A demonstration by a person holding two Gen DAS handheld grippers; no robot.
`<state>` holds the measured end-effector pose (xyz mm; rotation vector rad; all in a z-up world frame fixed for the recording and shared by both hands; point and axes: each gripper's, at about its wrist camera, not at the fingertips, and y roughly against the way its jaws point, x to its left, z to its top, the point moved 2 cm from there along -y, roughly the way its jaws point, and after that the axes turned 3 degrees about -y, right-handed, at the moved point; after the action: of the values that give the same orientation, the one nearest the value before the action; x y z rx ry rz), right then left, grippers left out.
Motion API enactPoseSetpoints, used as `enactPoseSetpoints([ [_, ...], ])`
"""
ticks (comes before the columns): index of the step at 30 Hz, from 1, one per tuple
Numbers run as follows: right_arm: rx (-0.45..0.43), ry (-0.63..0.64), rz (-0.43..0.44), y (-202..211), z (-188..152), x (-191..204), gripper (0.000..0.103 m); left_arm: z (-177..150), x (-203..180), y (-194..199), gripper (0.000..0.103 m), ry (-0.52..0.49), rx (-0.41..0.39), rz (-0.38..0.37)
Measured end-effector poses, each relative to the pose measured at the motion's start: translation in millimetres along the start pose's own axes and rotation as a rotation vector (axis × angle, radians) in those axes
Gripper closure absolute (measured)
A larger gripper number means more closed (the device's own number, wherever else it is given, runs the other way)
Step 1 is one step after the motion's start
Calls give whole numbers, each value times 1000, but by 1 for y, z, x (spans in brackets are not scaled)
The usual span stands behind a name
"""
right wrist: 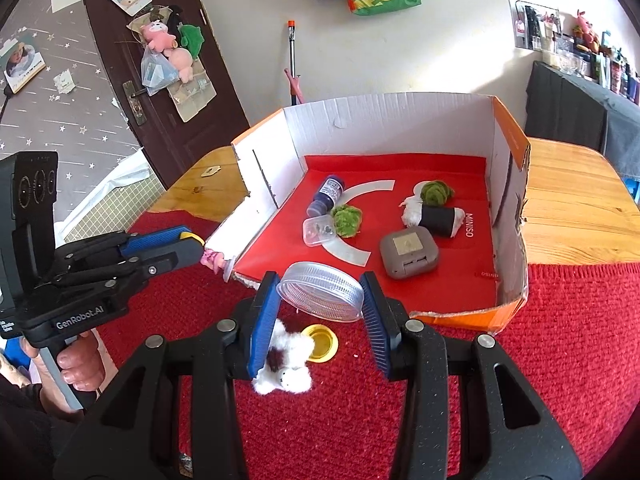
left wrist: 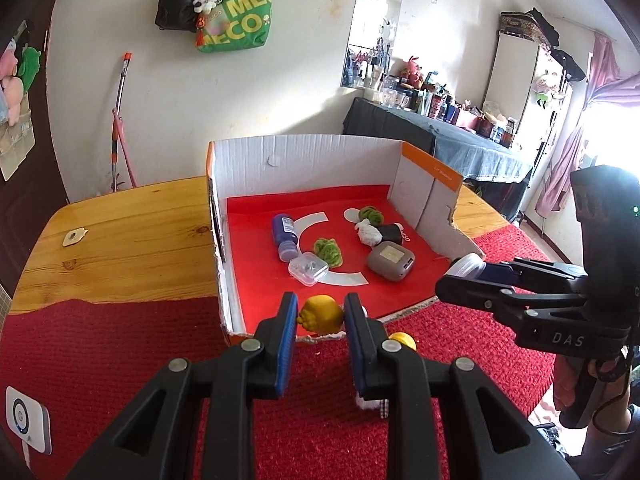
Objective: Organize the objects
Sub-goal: 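Carry the clear lid and yellow duck over the box wall with both tools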
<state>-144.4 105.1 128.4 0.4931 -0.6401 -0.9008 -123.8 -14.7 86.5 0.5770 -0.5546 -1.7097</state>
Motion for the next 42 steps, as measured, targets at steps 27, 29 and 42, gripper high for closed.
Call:
enactPoseSetpoints([
  [27,89,-31,-25,-41,14,-30,64,17,2,-57,78,12,69,-44],
  [29,100,-32,-30,-45,14,-32,64,17,1,-61,78,9,76,-47],
  [42,164,-10,-42,-61,17,-33,64,12,-1,-82,78,3,122,-65],
])
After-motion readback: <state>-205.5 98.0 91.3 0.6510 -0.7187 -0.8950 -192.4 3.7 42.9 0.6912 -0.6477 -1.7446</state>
